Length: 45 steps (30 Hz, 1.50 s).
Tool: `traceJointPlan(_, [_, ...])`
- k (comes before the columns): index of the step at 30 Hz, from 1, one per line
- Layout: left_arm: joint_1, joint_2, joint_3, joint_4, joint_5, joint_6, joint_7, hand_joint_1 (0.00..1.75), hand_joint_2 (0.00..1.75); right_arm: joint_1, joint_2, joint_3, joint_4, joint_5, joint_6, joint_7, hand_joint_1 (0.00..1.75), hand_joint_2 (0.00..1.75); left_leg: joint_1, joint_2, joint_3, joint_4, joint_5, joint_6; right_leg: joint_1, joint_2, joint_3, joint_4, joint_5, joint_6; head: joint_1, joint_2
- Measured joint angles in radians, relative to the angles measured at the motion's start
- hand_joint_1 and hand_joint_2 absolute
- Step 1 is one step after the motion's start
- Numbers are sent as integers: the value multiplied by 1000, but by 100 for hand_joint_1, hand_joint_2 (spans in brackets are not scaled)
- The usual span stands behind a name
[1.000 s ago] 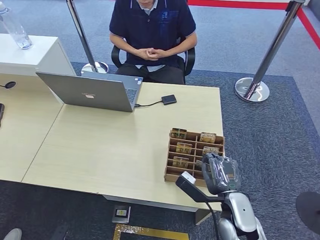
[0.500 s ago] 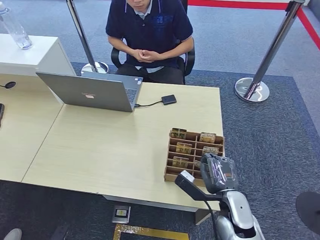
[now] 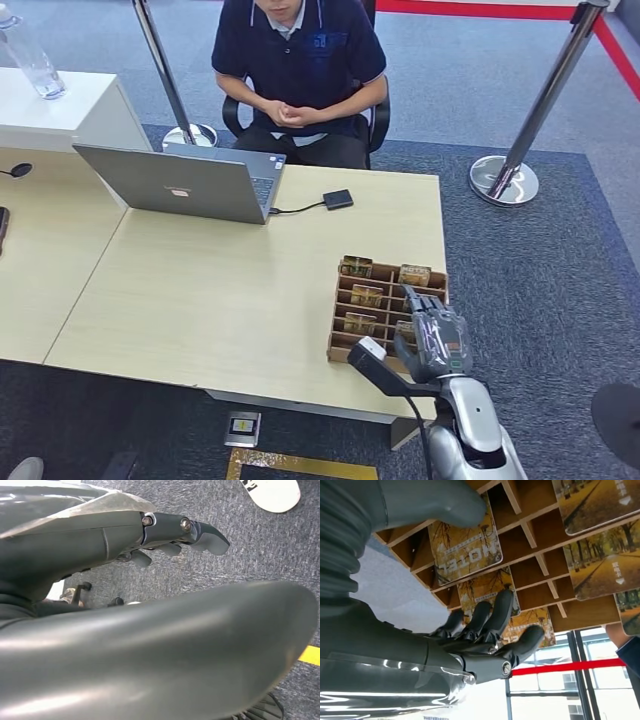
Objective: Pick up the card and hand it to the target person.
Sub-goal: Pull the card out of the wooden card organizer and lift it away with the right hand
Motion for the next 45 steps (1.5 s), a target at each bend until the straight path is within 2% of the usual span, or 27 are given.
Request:
traceJointPlan(1, [0, 0, 0, 0, 0, 0, 0, 0, 0, 1, 1, 0, -1, 0, 0, 2, 60, 175, 0, 0, 0, 0, 0, 0, 0, 0, 0, 0, 0, 0, 0, 0])
traceJointPlan(3, [0, 0, 0, 0, 0, 0, 0, 0, 0, 5, 3, 0, -3, 2, 0, 5, 81, 175, 0, 0, 0, 0, 0, 0, 0, 0, 0, 0, 0, 0, 0, 0])
traceJointPlan(9, [0, 0, 0, 0, 3, 1, 0, 0, 0, 16, 4, 0, -18, 10, 6, 10, 127, 175, 0, 0, 0, 0, 0, 0, 0, 0, 0, 0, 0, 0, 0, 0])
traceJointPlan(21, [0, 0, 0, 0, 3, 1, 0, 0, 0, 20, 4, 0, -51, 29, 17, 16, 168, 175, 0, 0, 0, 0, 0, 0, 0, 0, 0, 0, 0, 0, 0, 0])
traceJointPlan(24, [0, 0, 0, 0, 3, 1, 0, 0, 0, 21, 4, 0, -58, 33, 21, 17, 175, 175, 0, 0, 0, 0, 0, 0, 0, 0, 0, 0, 0, 0, 0, 0])
traceJointPlan(34, [0, 0, 0, 0, 0, -2, -1, 0, 0, 19, 3, 0, -63, 40, 23, 4, 175, 175, 0, 0, -1, 0, 0, 0, 0, 0, 0, 0, 0, 0, 0, 0])
traceJointPlan(45, [0, 0, 0, 0, -2, -4, -8, 0, 0, 18, -4, -3, -85, 37, -19, -55, 175, 175, 0, 0, 0, 0, 0, 0, 0, 0, 0, 0, 0, 0, 0, 0])
